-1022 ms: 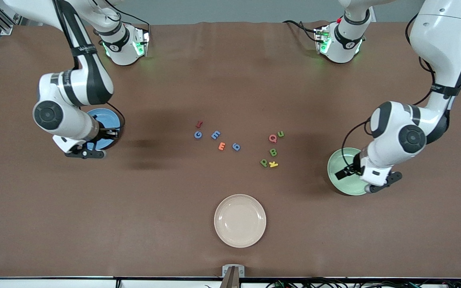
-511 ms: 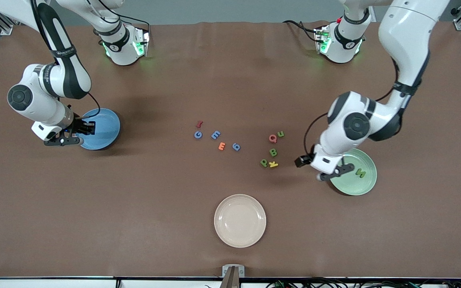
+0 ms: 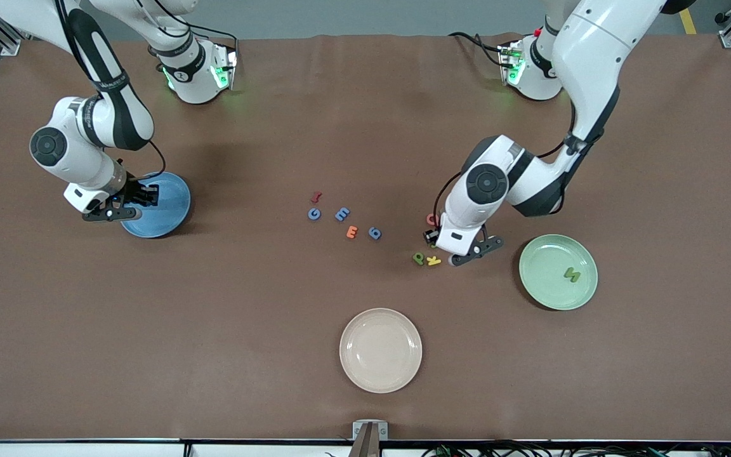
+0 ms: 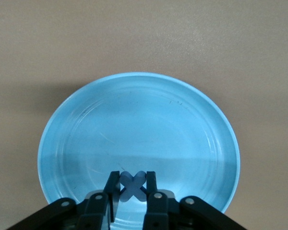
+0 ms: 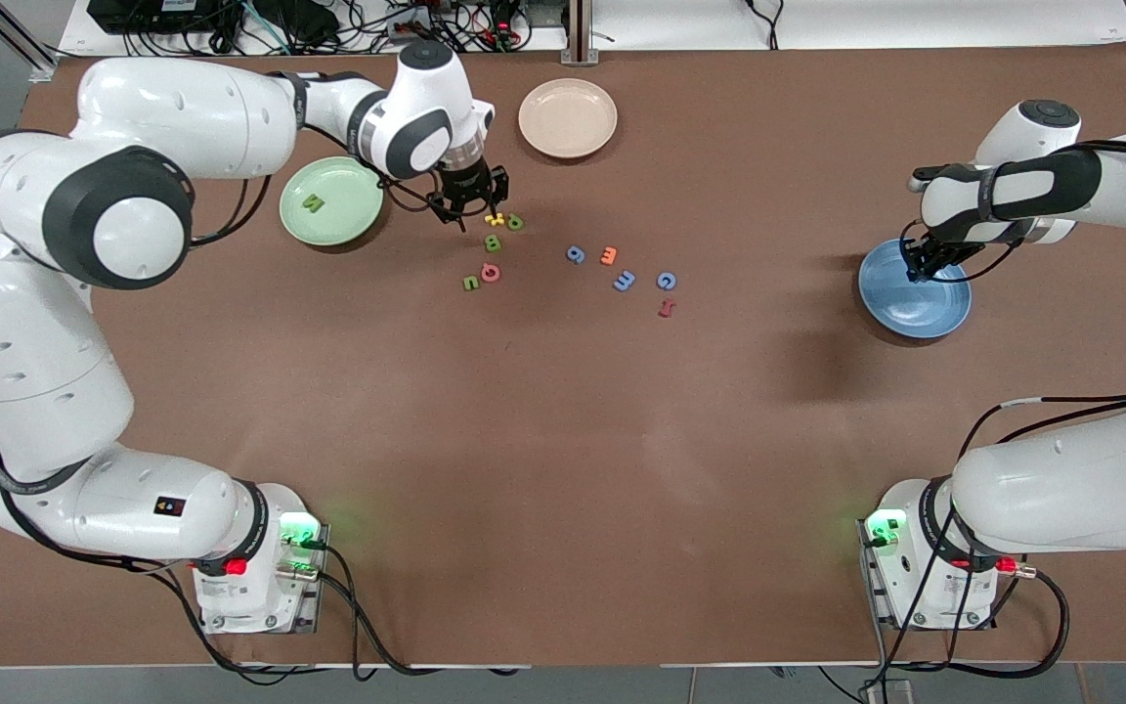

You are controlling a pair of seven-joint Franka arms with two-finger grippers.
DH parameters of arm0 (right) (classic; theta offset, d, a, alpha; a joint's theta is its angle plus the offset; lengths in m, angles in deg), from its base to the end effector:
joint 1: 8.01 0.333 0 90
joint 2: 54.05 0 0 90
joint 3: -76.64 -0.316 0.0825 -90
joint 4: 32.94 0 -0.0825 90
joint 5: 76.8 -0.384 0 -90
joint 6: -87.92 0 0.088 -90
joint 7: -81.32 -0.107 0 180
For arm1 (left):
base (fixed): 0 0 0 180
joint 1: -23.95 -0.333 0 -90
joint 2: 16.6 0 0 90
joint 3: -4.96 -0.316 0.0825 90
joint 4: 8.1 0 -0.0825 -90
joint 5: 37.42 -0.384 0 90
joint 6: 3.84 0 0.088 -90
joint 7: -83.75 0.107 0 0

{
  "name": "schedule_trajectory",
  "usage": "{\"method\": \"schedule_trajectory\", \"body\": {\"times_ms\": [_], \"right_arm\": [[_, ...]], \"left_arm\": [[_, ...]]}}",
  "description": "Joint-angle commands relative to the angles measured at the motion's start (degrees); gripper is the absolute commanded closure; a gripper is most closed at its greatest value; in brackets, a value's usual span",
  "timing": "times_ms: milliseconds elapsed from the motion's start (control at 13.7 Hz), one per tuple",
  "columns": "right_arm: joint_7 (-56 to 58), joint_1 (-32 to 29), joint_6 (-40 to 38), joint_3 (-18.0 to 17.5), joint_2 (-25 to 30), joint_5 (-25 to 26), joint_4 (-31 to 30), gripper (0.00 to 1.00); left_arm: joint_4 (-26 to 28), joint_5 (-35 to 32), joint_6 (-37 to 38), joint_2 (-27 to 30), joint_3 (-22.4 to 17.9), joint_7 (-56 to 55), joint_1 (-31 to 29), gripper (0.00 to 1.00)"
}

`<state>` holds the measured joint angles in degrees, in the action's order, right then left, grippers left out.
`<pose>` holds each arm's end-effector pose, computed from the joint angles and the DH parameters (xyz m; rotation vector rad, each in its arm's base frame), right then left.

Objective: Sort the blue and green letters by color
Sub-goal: 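Drop the blue X on the blue plate with the right gripper, then grasp the green B with the left gripper while the right gripper reaches letters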

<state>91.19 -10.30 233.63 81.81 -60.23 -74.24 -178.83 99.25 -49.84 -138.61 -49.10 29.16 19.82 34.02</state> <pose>0.4406 -0.0580 0.2218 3.1182 0.1254 -0.1787 0.5333 -0.3422 0.2284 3.0458 0.6446 -0.1133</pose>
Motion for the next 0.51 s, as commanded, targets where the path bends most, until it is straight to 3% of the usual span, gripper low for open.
{"method": "schedule_trajectory", "body": {"times_ms": [0, 146, 438], "right_arm": [[0.5, -1.0, 0.5, -0.8, 1.8, 0.3, -1.6, 0.0], [-0.1, -0.3, -1.0, -1.1, 1.8, 0.3, -0.6, 0.0], [-7.8, 4.4, -11.6, -1.4, 2.7, 0.1, 6.0, 0.0]], "left_arm": [[-3.4, -3.0, 0.1, -3.8, -0.5, -3.6, 1.6, 0.43], [-4.7, -4.7, 0.1, -5.6, -0.5, -6.3, 1.9, 0.46], [-5.4, -5.9, 0.0, -7.5, -0.6, -8.3, 2.6, 0.5]]}}
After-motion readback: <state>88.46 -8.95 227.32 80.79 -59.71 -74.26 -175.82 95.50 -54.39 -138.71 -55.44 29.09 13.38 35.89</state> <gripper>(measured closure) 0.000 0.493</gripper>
